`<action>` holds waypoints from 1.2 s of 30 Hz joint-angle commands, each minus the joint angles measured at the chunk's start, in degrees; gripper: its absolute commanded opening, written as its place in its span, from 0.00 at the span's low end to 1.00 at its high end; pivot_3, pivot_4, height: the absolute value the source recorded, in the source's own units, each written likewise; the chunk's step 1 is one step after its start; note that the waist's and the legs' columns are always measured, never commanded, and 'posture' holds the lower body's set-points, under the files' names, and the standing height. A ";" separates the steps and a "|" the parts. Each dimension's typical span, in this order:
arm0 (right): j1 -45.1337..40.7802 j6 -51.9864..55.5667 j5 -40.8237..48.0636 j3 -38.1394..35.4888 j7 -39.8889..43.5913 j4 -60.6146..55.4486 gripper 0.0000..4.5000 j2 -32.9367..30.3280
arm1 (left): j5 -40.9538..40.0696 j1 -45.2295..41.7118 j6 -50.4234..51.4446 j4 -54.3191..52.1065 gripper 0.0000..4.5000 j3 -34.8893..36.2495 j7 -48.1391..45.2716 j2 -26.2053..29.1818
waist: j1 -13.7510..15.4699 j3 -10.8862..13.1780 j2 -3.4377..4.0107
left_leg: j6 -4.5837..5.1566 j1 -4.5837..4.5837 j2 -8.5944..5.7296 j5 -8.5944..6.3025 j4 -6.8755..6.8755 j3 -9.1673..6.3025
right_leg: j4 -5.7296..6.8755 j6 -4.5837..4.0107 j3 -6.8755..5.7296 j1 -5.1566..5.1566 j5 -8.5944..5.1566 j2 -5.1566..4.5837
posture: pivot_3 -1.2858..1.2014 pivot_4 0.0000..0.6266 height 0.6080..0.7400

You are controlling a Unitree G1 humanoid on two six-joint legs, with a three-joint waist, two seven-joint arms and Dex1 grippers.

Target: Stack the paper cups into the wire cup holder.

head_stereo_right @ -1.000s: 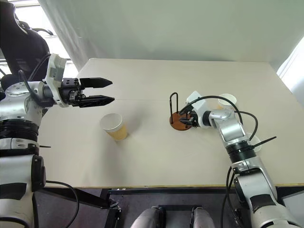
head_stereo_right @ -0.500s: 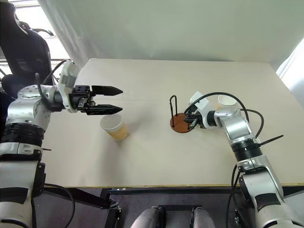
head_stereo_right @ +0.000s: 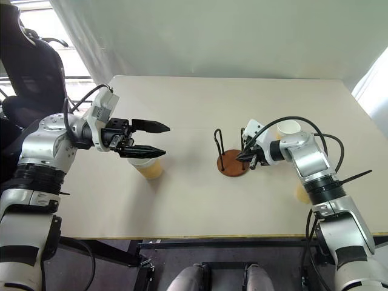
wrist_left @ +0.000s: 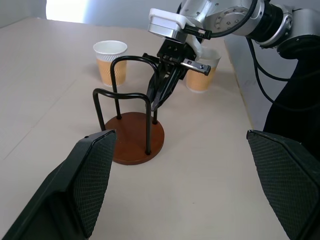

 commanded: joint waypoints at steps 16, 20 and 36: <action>0.43 -3.14 -0.54 -0.31 1.96 0.77 0.01 -2.32 | -0.33 -0.47 0.75 -1.47 1.00 1.34 -2.11 0.51 | 0.03 0.00 0.00 | 0.05 0.01 0.00 0.04 0.00 0.00 | 0.00 -0.01 0.00 0.03 0.01 0.00 | 0.52 0.24 1.00; 1.22 -1.78 0.46 -0.47 3.65 -1.44 0.01 -3.42 | -0.09 -0.89 0.63 -1.15 1.00 1.16 -2.11 0.43 | 0.03 0.00 0.00 | 0.05 0.01 0.00 0.04 0.00 0.00 | 0.00 -0.01 0.00 0.04 0.00 -0.01 | 0.52 0.24 1.00; 1.83 -0.56 1.55 0.42 3.96 -5.10 0.01 -0.56 | 0.44 -1.48 0.64 -0.81 1.00 1.19 -2.11 0.33 | -0.02 0.00 0.00 | 0.06 0.04 0.00 0.08 0.00 0.00 | 0.01 0.00 0.00 0.06 0.00 0.00 | 0.52 0.24 1.00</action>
